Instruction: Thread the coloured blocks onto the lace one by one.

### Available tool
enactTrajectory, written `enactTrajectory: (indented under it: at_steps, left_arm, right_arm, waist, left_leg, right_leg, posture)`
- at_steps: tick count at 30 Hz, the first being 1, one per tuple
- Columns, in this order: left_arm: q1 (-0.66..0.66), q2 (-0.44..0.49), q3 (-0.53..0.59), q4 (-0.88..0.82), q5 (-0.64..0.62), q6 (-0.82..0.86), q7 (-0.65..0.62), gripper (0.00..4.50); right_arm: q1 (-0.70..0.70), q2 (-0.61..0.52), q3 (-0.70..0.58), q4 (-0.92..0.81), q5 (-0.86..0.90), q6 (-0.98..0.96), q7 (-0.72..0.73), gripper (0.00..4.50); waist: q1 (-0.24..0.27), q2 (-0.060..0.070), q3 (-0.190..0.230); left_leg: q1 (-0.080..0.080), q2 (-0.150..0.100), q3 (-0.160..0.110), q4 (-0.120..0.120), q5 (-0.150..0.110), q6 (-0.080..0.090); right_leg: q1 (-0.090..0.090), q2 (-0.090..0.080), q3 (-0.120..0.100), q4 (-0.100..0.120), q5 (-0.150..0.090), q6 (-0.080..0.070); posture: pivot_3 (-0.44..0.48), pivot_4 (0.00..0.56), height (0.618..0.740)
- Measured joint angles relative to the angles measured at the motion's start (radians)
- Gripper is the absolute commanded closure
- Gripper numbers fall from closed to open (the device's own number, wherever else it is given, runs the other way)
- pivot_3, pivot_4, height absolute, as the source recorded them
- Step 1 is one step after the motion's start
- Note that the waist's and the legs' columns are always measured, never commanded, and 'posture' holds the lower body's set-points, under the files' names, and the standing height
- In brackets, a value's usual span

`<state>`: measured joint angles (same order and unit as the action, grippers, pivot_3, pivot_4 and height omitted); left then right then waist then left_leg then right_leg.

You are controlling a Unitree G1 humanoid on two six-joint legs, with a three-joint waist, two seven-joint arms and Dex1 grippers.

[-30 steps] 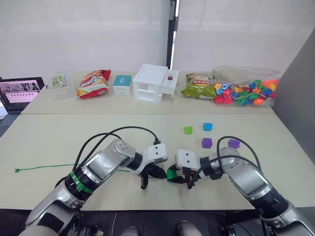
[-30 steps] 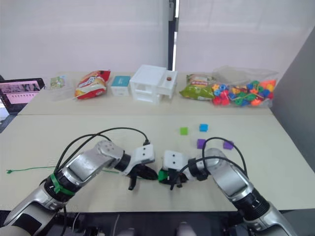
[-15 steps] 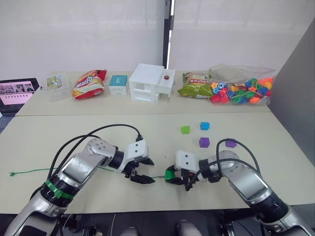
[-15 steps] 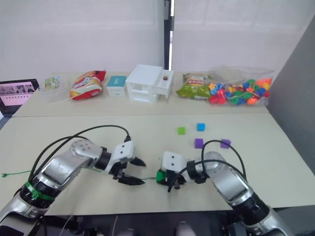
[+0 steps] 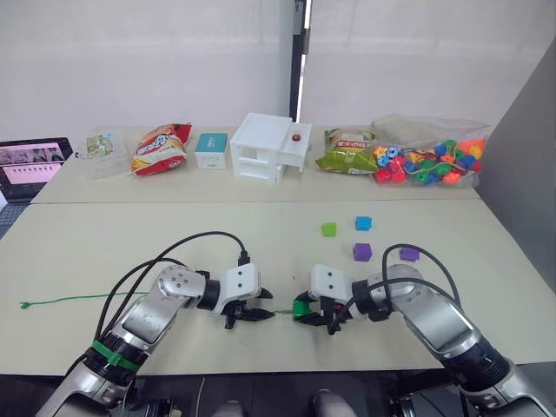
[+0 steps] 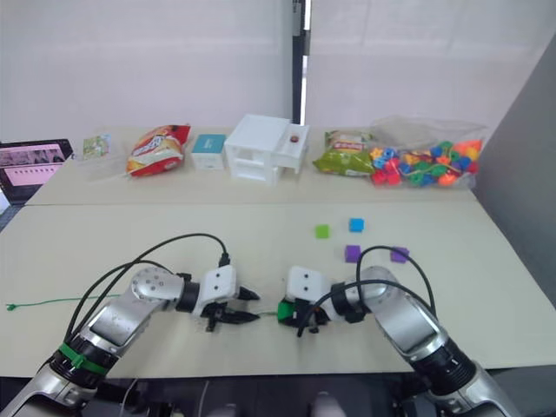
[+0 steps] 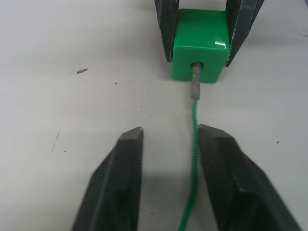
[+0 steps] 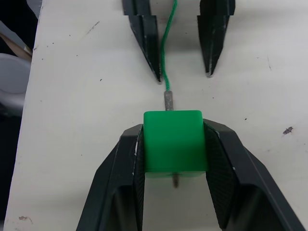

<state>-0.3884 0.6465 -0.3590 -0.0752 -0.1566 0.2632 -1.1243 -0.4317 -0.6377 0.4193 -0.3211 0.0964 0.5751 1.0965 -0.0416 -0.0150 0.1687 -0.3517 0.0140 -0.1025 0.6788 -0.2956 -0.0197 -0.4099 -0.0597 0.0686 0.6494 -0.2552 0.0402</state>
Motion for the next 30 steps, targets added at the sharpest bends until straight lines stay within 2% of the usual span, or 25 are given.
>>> enactTrajectory:
  at_steps: [3,8,18,28,29,30]
  left_arm:
    - [0.017,-0.006,0.004,-0.015,-0.005,-0.004,-0.008,4.48]
    - [0.035,-0.021,0.004,-0.054,-0.037,0.008,-0.030,4.48]
    - [-0.036,-0.080,-0.014,-0.055,-0.019,0.073,-0.002,4.48]
    - [-0.044,-0.067,-0.048,-0.054,-0.002,0.157,-0.026,4.48]
    - [-0.044,-0.068,-0.048,-0.054,-0.002,0.157,-0.024,4.06]
    - [-0.044,-0.069,-0.048,-0.054,-0.002,0.157,-0.024,3.93]
  right_arm:
    - [0.005,-0.004,0.000,-0.007,0.002,0.000,-0.007,3.32]
    - [0.005,-0.007,0.000,-0.008,0.003,0.001,-0.010,3.32]
    - [0.000,-0.007,0.003,-0.006,0.003,0.006,-0.013,3.32]
    - [-0.006,-0.002,0.008,-0.007,0.003,0.023,-0.020,3.32]
    - [-0.006,-0.001,0.008,-0.008,0.003,0.025,-0.021,3.32]
    - [-0.006,-0.001,0.008,-0.008,0.003,0.025,-0.022,2.82]
  waist:
    - [0.000,0.000,0.000]
    - [0.000,0.000,0.000]
    - [0.000,0.000,0.000]
    - [-0.002,0.000,0.000]
    - [-0.001,0.000,0.000]
    - [-0.001,0.000,0.000]
  left_leg:
    - [0.000,0.000,0.000,0.000,0.000,0.000]
    - [0.000,0.000,0.000,0.000,0.000,0.000]
    - [0.000,0.000,0.000,0.000,0.000,0.000]
    - [0.000,0.000,0.000,0.000,0.000,0.000]
    - [0.000,0.000,0.000,0.000,0.000,0.000]
    - [0.000,0.000,0.000,0.000,0.000,0.000]
  right_leg:
    - [0.000,0.000,0.000,0.000,0.000,0.000]
    - [0.000,0.000,0.000,0.000,0.000,0.000]
    - [0.000,0.000,0.000,0.000,0.000,0.000]
    - [0.000,0.000,0.000,0.000,0.000,0.000]
    - [0.000,0.000,0.000,0.000,0.000,0.000]
    - [0.000,0.000,0.000,0.000,0.000,0.000]
  posture:
    - [0.000,0.150,0.740]
    - [0.000,0.150,0.740]
    - [0.000,0.150,0.740]
    - [0.000,0.150,0.740]
    - [0.000,0.150,0.740]
    - [0.000,0.150,0.740]
